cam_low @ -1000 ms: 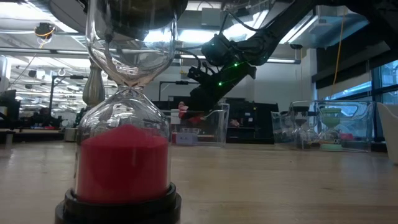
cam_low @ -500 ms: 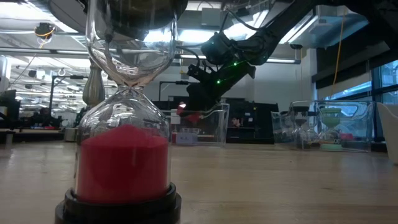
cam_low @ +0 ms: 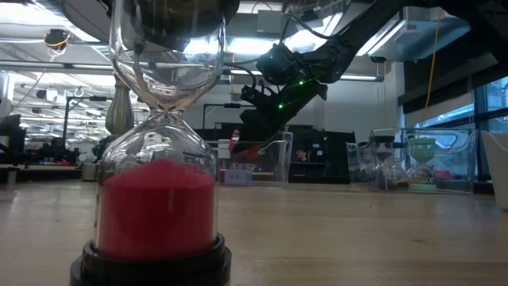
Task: Pick & Place Office items
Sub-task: Put the red charger adapter into the left transparent bin, then put the red hourglass into the right transparent bin
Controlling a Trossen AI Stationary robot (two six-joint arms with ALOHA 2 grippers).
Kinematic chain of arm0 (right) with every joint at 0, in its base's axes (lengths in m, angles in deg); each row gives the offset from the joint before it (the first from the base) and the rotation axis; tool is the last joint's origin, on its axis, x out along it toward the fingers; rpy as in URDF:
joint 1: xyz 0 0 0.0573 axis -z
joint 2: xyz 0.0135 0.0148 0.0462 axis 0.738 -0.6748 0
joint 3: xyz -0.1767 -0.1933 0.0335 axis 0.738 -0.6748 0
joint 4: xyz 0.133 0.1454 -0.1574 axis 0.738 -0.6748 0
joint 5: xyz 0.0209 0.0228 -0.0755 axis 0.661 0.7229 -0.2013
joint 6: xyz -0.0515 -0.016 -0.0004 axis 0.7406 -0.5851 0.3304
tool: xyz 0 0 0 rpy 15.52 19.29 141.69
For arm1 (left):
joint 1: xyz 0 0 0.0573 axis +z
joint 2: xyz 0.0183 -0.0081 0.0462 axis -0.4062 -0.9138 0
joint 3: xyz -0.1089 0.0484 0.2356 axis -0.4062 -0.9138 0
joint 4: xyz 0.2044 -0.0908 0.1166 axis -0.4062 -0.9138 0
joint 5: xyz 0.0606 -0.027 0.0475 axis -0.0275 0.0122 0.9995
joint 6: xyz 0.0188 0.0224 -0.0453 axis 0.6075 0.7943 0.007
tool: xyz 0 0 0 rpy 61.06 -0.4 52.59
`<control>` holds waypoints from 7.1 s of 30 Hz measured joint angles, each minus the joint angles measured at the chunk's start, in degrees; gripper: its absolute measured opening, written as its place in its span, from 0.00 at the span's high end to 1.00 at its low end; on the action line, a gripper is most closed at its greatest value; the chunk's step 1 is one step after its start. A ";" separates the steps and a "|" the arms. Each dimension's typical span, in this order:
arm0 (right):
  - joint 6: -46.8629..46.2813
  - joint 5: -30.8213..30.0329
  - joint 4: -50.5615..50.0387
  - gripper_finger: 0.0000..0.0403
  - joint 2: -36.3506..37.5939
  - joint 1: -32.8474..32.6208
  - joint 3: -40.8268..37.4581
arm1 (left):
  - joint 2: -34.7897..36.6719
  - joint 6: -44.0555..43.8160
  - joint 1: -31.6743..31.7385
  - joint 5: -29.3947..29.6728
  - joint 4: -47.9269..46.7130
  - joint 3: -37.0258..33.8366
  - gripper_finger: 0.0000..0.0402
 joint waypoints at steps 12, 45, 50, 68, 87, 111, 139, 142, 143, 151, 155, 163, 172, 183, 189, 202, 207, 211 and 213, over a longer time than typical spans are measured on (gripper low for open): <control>-0.21 0.00 0.00 0.43 0.00 0.02 0.00 | 0.00 0.02 0.00 -0.09 -0.02 0.00 0.54; -15.68 -2.98 -38.65 0.29 31.26 -8.30 0.07 | -4.34 5.59 0.94 -19.48 8.16 0.02 0.54; -22.89 -2.99 -44.33 0.30 35.96 -15.82 0.07 | -6.99 8.47 0.94 -24.24 14.47 0.02 0.47; -20.23 -2.97 -22.48 0.30 22.15 -45.34 0.04 | -0.12 5.95 -1.35 -27.79 10.60 0.02 0.40; -19.82 -2.82 5.67 0.06 2.46 -50.38 0.04 | 0.12 -2.12 -2.91 -29.15 8.65 0.02 0.40; -20.74 -2.78 12.89 0.18 -3.96 -50.45 0.04 | 0.11 -2.01 -2.73 -28.66 7.68 0.02 0.40; -38.13 -14.35 -1.46 0.48 7.76 -48.12 0.00 | 0.11 -2.01 -2.73 -28.61 7.62 0.02 0.40; -38.12 -21.40 -11.42 0.48 13.59 -47.21 0.00 | 0.11 -2.01 -2.73 -28.61 7.40 0.02 0.40; -38.13 -23.62 -14.94 0.48 15.74 -46.79 0.00 | 0.11 -2.02 -2.73 -28.62 7.33 0.02 0.40; -45.21 -37.78 -42.02 0.48 30.45 -43.14 0.04 | 0.11 -2.01 -2.73 -28.64 7.21 0.02 0.40; -55.15 -44.98 -56.78 0.48 36.01 -42.82 0.04 | 0.11 -2.01 -2.73 -28.64 7.13 0.02 0.40; -73.66 -51.91 -76.26 0.48 46.26 -42.90 -5.77 | 0.11 -1.99 -2.73 -27.27 6.57 0.02 0.40; -89.65 -51.40 -71.71 0.48 62.37 -42.83 -31.31 | 0.11 -1.97 -2.73 -22.69 6.41 0.02 0.40; -85.09 -53.35 -51.99 0.48 64.98 -42.82 -47.04 | 0.11 -1.97 -2.73 -17.81 6.28 0.02 0.40; -85.42 -53.04 -47.04 0.48 64.98 -42.82 -51.31 | 0.11 -1.97 -2.73 -17.79 6.19 0.02 0.40; -80.72 -53.90 -45.09 0.44 64.98 -42.80 -51.82 | 0.11 1.23 -2.73 -14.98 6.21 0.02 0.40; -79.89 -53.31 -44.96 0.44 64.98 -42.80 -51.82 | 0.11 1.51 -2.73 -14.91 6.21 0.02 0.40; -79.89 -53.20 -44.90 0.44 64.98 -42.80 -51.82 | 0.11 1.51 -2.73 -14.91 6.21 0.02 0.40; -79.97 -53.18 -44.72 0.44 64.98 -42.80 -51.82 | 0.11 1.51 -2.73 -14.89 6.21 0.02 0.40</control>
